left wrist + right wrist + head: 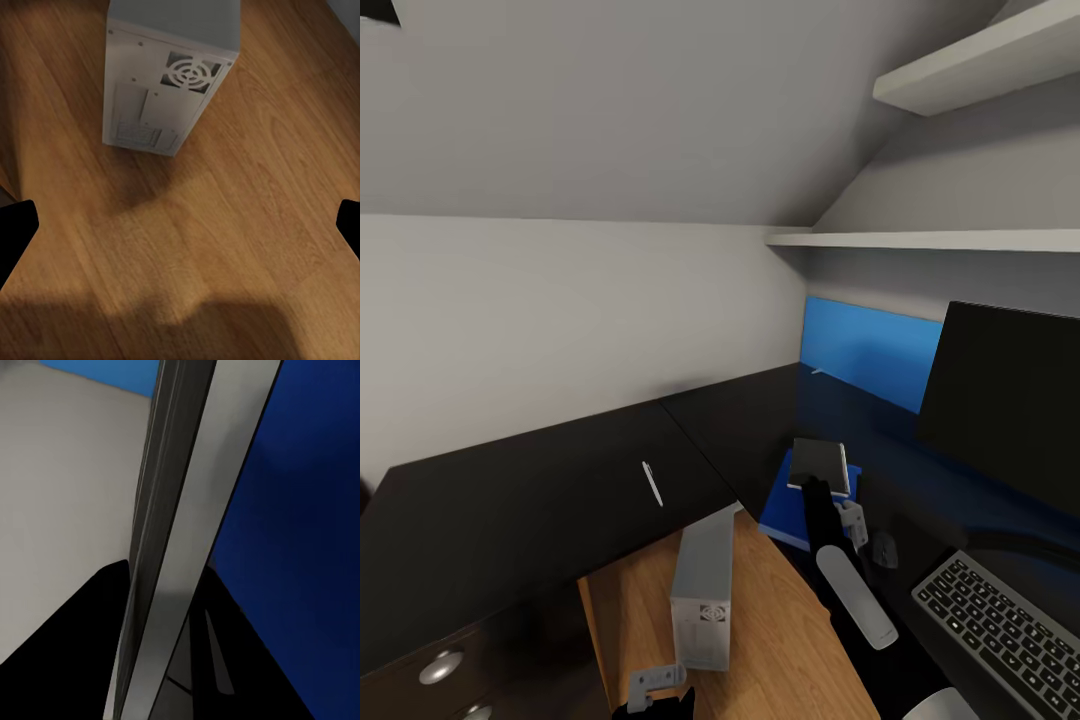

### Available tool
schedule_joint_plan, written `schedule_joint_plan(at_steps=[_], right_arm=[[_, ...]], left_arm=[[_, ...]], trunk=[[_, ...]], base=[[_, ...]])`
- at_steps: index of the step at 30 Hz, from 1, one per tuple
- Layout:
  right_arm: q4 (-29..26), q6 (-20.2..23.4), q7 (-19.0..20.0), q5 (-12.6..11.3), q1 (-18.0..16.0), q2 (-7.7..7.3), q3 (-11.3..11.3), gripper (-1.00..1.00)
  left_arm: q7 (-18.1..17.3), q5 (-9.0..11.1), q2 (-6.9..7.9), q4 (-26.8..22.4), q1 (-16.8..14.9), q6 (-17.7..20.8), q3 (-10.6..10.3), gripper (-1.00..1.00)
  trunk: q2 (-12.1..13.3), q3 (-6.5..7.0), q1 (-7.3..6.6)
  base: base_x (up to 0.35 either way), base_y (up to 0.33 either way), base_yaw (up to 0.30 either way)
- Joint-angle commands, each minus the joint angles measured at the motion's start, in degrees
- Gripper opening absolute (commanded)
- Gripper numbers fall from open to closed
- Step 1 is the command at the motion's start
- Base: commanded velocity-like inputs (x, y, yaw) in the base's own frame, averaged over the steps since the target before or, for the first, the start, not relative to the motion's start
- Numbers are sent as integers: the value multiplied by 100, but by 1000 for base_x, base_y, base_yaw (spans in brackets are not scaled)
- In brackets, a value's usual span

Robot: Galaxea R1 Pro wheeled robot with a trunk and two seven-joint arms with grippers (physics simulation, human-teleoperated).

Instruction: In the bedroom, organize the workspace by keeping the computer under the desk, ensuring the monitor is on the desk, placing the keyboard on the desk next to the monitor, placing the mouse on the desk next to the keyboard, moving the folder from the swivel chair onto the desk next to the mouse, stacking the notebook on top of the folder with the pen on top of the notebook, and positioning the swivel chair next to the desk.

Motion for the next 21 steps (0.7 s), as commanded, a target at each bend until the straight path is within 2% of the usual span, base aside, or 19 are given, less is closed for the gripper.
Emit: schedule_joint_plan(at_steps=[1,5,21], right_arm=[[-6,-34,-12,-22,-6,-1,13,-100],[-6,-34,-12,-15,-6,-1,13,-100],[-6,-34,-12,-11,-6,-1,13,-100]], left_arm=[[49,38,7,-12,-6,15,-24,100],[49,38,7,-12,-6,16,-29,100],[28,38,40,-13,-6,6,-17,100]], trunk=[[-45,-25,22],[-205,-96,110],[-205,-96,110]], base=[[0,0,0],[0,0,0],[-13,0,0]])
